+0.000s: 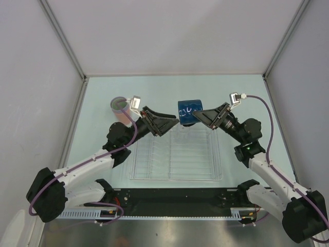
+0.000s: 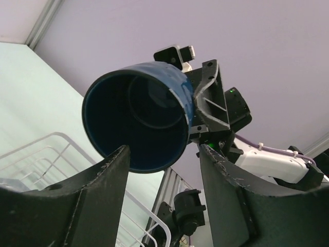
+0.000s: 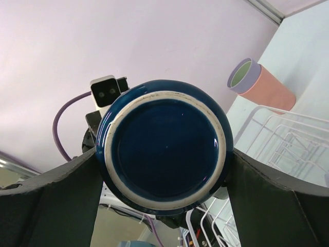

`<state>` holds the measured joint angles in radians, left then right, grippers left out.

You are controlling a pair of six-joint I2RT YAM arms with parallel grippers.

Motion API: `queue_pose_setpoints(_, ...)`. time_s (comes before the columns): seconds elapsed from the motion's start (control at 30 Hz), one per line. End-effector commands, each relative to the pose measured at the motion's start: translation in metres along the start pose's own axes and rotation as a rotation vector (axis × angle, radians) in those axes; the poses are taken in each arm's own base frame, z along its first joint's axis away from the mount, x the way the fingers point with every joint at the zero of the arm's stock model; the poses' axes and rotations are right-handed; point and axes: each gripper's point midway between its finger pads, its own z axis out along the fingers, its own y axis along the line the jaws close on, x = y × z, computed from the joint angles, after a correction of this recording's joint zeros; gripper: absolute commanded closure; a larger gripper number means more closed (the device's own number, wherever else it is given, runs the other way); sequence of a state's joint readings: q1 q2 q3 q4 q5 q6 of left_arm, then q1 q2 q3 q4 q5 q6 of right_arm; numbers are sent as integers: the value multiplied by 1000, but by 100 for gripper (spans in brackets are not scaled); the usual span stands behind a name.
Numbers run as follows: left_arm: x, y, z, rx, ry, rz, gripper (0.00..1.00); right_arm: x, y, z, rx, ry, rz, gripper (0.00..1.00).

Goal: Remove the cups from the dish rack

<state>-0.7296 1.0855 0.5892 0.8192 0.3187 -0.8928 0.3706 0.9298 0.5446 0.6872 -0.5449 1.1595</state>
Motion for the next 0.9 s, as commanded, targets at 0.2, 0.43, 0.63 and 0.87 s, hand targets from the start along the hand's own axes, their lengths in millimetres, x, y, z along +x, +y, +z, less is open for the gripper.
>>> queue_pose_setpoints(0.2,-14,-48,10,152,-28,19,39,0,38,8,-150,-11,-51,100)
queue_pose_setpoints(0.43,9,-50,23,166,38,-1,48,9,45,15,-174,11,-56,100)
queue_pose_setpoints(0.63,14,-45,25,152,55,-3,86,7,48,13,-168,4,-73,100)
queue_pose_setpoints(0.87,19,-36,27,98,85,-16,100,4,45,12,-115,0,-110,83)
